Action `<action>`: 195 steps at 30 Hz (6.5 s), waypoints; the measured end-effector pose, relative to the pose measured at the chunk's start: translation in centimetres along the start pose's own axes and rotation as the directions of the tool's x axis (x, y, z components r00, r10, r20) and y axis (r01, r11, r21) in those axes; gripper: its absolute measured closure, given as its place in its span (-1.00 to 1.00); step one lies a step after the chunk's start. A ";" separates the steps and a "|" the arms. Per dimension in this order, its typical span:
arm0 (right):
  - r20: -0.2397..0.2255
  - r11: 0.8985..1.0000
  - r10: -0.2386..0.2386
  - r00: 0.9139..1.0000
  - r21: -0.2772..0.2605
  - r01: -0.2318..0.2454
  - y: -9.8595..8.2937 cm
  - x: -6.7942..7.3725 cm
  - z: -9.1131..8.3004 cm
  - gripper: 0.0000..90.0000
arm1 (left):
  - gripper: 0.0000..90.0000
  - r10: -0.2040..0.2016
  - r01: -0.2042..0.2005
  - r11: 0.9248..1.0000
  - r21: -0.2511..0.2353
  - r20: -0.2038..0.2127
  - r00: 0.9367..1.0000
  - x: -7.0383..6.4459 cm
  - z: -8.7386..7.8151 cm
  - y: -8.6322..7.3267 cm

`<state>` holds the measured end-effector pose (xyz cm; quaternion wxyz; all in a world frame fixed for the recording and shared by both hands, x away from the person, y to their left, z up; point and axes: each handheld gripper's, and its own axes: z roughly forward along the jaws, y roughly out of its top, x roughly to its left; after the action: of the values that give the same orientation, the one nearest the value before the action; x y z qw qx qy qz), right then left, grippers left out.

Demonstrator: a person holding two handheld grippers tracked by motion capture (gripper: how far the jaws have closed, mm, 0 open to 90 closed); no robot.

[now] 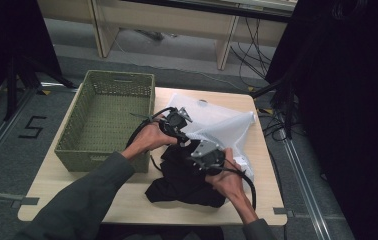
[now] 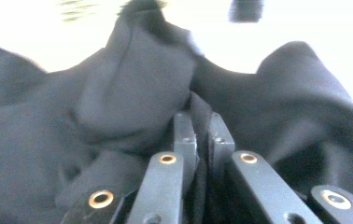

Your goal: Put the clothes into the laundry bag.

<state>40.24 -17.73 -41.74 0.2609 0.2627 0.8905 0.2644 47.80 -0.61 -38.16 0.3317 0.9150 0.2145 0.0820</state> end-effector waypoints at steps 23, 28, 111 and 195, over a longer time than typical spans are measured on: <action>-0.057 0.973 0.231 0.971 -0.003 -0.231 -5.5 -1.6 -4.2 -0.16 | 0.89 -0.016 0.016 1.000 -0.004 0.005 1.000 0.4 0.1 -0.4; -0.127 0.967 0.244 0.962 0.106 -0.231 -8.5 1.0 -1.5 -0.30 | 0.89 -0.024 0.024 1.000 -0.007 0.020 1.000 0.2 0.4 -0.3; -0.033 0.989 0.094 0.995 -0.110 -0.097 0.7 -1.4 3.7 0.08 | 0.89 -0.087 0.088 0.996 0.028 -0.025 0.996 3.4 -1.5 0.3; -0.069 0.983 0.167 0.983 -0.064 -0.172 -0.5 -3.3 7.3 0.91 | 0.96 -0.152 0.157 0.987 0.042 -0.105 0.983 -5.2 7.5 -9.0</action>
<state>46.85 -17.64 -46.32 0.2181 0.3198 0.8630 0.3246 42.30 -1.05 -49.72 0.3025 0.8984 0.3033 0.0968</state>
